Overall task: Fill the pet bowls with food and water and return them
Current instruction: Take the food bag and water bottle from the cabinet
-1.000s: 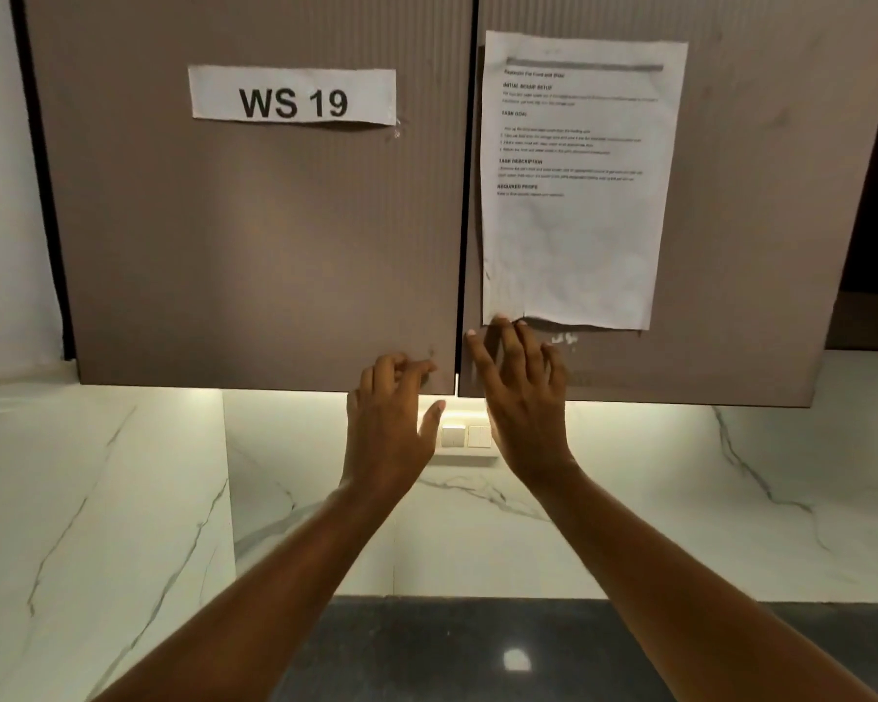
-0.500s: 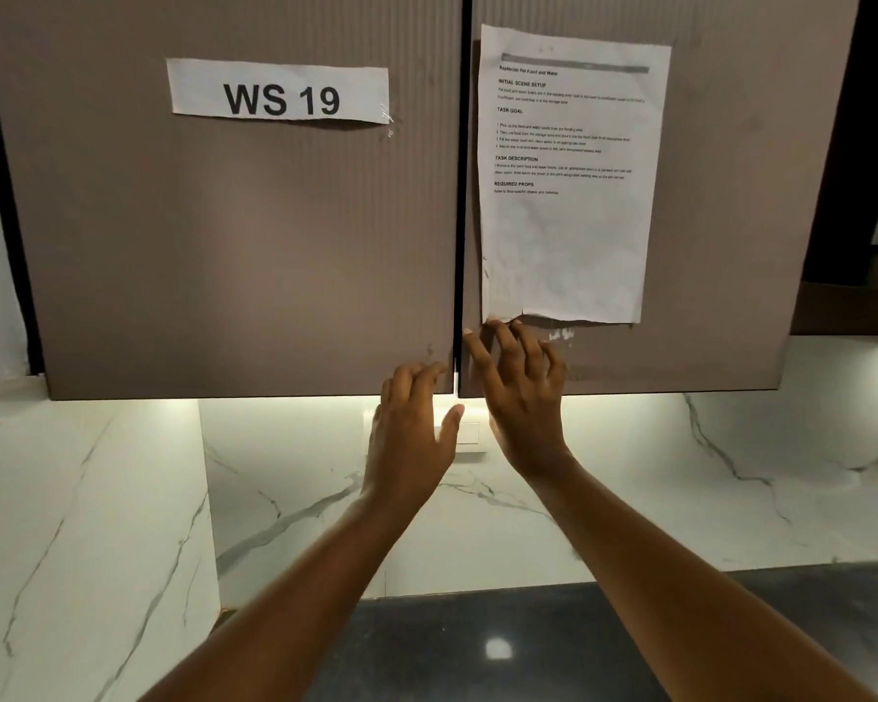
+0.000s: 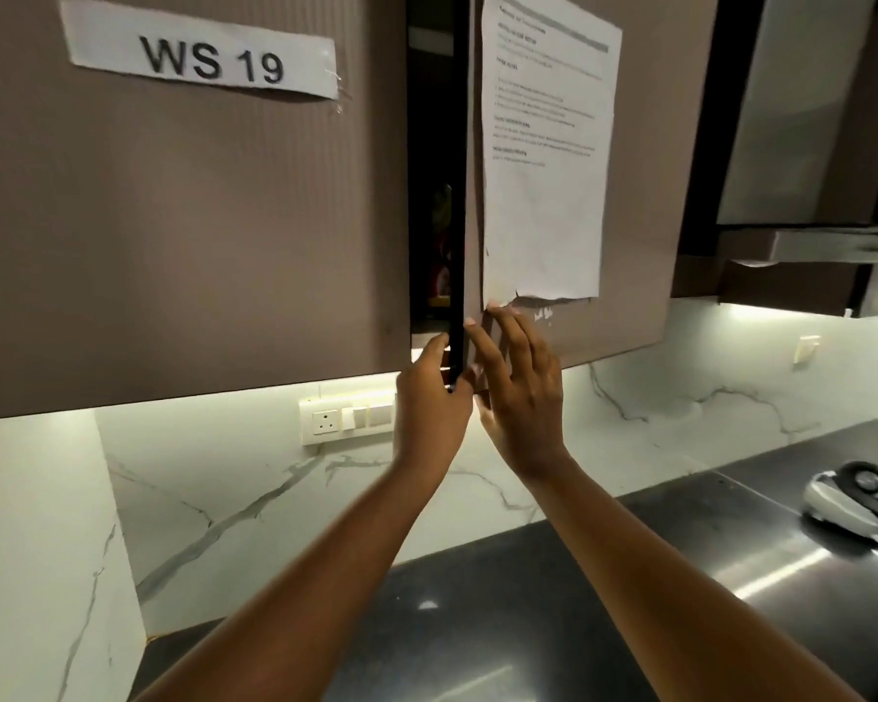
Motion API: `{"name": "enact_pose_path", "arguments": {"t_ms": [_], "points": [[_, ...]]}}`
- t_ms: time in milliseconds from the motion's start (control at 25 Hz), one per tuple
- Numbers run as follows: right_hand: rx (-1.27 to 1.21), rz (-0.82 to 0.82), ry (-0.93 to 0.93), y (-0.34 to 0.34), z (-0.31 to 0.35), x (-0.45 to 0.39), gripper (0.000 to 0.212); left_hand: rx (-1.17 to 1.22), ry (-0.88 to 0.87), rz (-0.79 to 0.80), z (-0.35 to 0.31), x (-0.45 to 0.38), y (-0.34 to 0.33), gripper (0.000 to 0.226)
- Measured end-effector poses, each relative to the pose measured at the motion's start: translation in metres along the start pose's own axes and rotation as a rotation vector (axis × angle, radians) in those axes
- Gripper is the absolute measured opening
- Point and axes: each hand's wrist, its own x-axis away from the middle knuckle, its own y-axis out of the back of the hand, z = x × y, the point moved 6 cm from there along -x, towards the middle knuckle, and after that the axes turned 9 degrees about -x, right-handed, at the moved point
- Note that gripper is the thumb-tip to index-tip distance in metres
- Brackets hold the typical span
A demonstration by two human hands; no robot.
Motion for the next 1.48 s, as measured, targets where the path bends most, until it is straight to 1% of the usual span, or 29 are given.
{"name": "enact_pose_path", "arguments": {"t_ms": [80,200,240,280,360,440,520,600,720,920,1000,1080,1200,1360,1480], "points": [[0.009,-0.011,-0.044,0.017,0.0,0.005,0.066,0.062,-0.043,0.011,-0.011,0.014,0.002,0.049],[-0.032,-0.049,-0.087,0.046,-0.002,0.012,0.049,0.146,-0.115,0.046,-0.03,0.036,0.004,0.053],[-0.057,-0.063,-0.104,0.057,-0.003,0.015,0.048,0.15,-0.139,0.054,-0.038,0.044,0.004,0.054],[-0.083,-0.07,-0.123,0.068,-0.005,0.018,0.051,0.152,-0.166,0.056,-0.045,0.052,0.002,0.055],[-0.128,-0.063,-0.167,0.087,-0.011,0.023,0.07,0.149,-0.215,0.047,-0.062,0.069,-0.002,0.055],[-0.162,-0.062,-0.195,0.101,-0.019,0.027,0.079,0.125,-0.254,0.039,-0.076,0.082,-0.007,0.056],[-0.21,-0.072,-0.211,0.116,-0.025,0.029,0.074,0.084,-0.277,0.042,-0.09,0.094,-0.016,0.057],[-0.278,-0.087,-0.218,0.135,-0.031,0.032,0.065,0.027,-0.275,0.037,-0.106,0.106,-0.025,0.06],[-0.402,-0.117,-0.253,0.171,-0.045,0.033,0.06,-0.06,-0.281,-0.018,-0.142,0.131,-0.037,0.06],[-0.52,-0.096,-0.354,0.223,-0.082,0.048,0.063,-0.11,-0.296,-0.033,-0.2,0.172,-0.072,0.062],[-0.594,-0.098,-0.427,0.242,-0.098,0.055,0.068,-0.131,-0.306,-0.024,-0.221,0.184,-0.09,0.062],[-0.648,-0.095,-0.49,0.26,-0.109,0.061,0.075,-0.134,-0.294,0.012,-0.237,0.194,-0.107,0.064],[-0.636,-0.113,-0.544,0.284,-0.12,0.067,0.081,-0.137,-0.278,0.093,-0.251,0.204,-0.128,0.066],[-0.661,-0.16,-0.629,0.309,-0.147,0.076,0.067,-0.152,-0.324,0.189,-0.271,0.211,-0.152,0.063],[-0.605,-0.216,-0.686,0.324,-0.166,0.085,0.052,-0.219,-0.366,0.177,-0.271,0.212,-0.159,0.062]]}}
